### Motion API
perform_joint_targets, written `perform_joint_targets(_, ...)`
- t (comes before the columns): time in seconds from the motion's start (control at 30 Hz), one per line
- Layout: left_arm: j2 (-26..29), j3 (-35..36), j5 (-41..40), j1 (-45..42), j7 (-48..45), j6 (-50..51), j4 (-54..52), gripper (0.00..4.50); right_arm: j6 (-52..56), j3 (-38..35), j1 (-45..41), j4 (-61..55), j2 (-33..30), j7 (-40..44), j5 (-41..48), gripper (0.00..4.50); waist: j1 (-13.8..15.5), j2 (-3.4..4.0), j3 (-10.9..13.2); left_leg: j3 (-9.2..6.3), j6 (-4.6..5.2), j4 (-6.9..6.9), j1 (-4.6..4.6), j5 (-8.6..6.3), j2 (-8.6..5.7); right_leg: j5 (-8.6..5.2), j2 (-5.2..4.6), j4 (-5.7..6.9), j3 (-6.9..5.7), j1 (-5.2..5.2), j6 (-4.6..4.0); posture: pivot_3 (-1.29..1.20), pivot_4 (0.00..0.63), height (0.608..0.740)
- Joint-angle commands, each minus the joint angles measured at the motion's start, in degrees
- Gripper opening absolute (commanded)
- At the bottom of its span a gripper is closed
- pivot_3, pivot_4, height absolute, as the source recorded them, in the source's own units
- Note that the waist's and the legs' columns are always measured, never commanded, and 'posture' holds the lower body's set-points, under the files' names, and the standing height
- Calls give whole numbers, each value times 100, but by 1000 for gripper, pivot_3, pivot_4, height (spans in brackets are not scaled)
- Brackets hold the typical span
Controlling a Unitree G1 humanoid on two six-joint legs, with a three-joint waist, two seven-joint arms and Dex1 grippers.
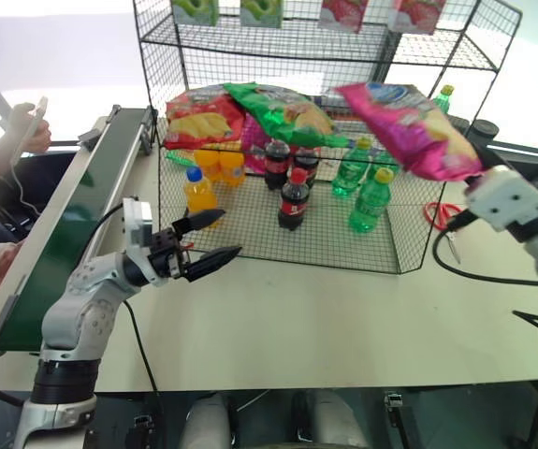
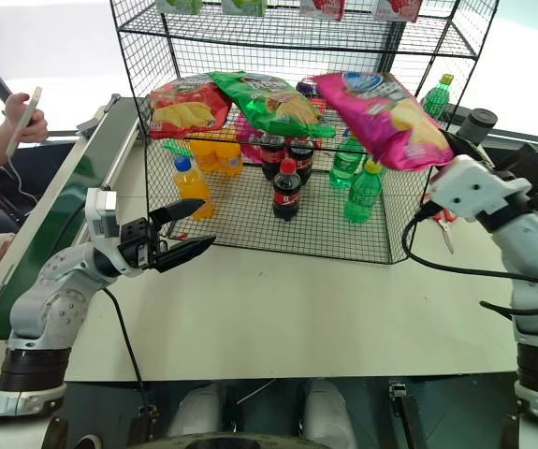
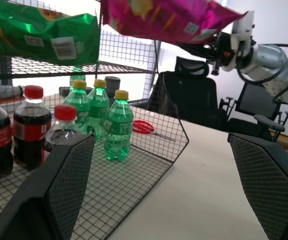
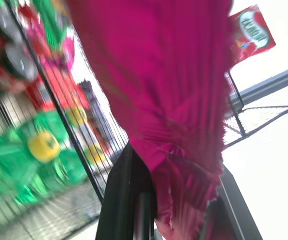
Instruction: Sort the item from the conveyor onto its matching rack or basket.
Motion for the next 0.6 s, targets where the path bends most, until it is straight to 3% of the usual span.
perform_joint_targets(0.03, -118, 13, 65, 45, 209, -194, -315, 4500, -116, 356, -354, 259, -155, -580, -845, 129, -18, 1, 0, 0, 0, 0, 1, 0, 0, 0, -1, 1, 1, 1, 0, 0, 150, 726)
perform_joint_targets(0.2, -305, -67, 181, 159, 421, -286, -499, 4500, 6, 795, -829, 855, -233, -1116, -1570, 129, -25, 5, 3, 1, -2, 1, 1, 1, 0, 0, -1, 1, 2, 1, 0, 0, 150, 726)
perform_joint_targets(0.6, -498, -226, 358, 244, 665, -434, -608, 4500, -101, 1673, -2590, 3060, -21, -1710, -1690, 129, -40, 9, 5, 4, -5, 3, 2, 4, 0, 0, -1, 2, 2, 2, 0, 0, 150, 726)
